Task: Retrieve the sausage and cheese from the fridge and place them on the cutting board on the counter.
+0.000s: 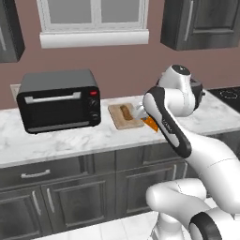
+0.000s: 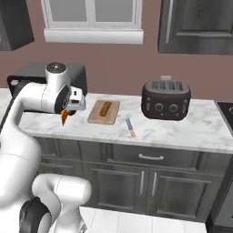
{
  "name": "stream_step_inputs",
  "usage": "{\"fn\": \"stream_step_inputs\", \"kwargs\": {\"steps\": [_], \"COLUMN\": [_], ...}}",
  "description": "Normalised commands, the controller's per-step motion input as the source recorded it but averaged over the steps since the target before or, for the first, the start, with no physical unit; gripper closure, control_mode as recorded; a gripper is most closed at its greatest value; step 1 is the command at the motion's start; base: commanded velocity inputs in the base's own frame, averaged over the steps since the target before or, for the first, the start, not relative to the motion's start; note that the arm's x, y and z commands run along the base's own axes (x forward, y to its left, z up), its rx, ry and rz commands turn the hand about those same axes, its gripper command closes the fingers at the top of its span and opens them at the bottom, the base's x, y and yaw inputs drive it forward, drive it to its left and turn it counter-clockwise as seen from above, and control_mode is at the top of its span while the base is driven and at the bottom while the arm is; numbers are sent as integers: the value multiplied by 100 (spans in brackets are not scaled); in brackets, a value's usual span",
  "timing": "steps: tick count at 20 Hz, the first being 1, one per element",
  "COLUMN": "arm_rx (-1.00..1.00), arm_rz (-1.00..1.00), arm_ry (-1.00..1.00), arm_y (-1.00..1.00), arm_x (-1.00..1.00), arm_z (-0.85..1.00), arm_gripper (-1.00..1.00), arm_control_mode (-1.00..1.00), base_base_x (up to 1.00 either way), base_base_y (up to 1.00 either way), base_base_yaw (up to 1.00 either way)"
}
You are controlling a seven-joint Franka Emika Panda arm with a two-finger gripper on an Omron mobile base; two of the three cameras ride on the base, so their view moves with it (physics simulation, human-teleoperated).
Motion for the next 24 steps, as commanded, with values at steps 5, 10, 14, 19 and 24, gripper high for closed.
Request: {"fn": "stream_step_inputs", "kwargs": {"steps": [5,10,14,19,24], "arm_rx": [0,0,0,0,0], "arm_rz": [0,0,0,0,0], "arm_ry": [0,0,0,0,0], "arm_y": [0,0,0,0,0], "arm_x": [0,0,0,0,0], "arm_z": [0,0,0,0,0], "arm_gripper": [100,100,100,100,100], "arm_control_mode": [100,100,100,100,100], "base_base_x": [89,38,0,0,0], "base_base_y": [6,0,0,0,0], "base_base_yaw": [0,0,0,0,0]}}
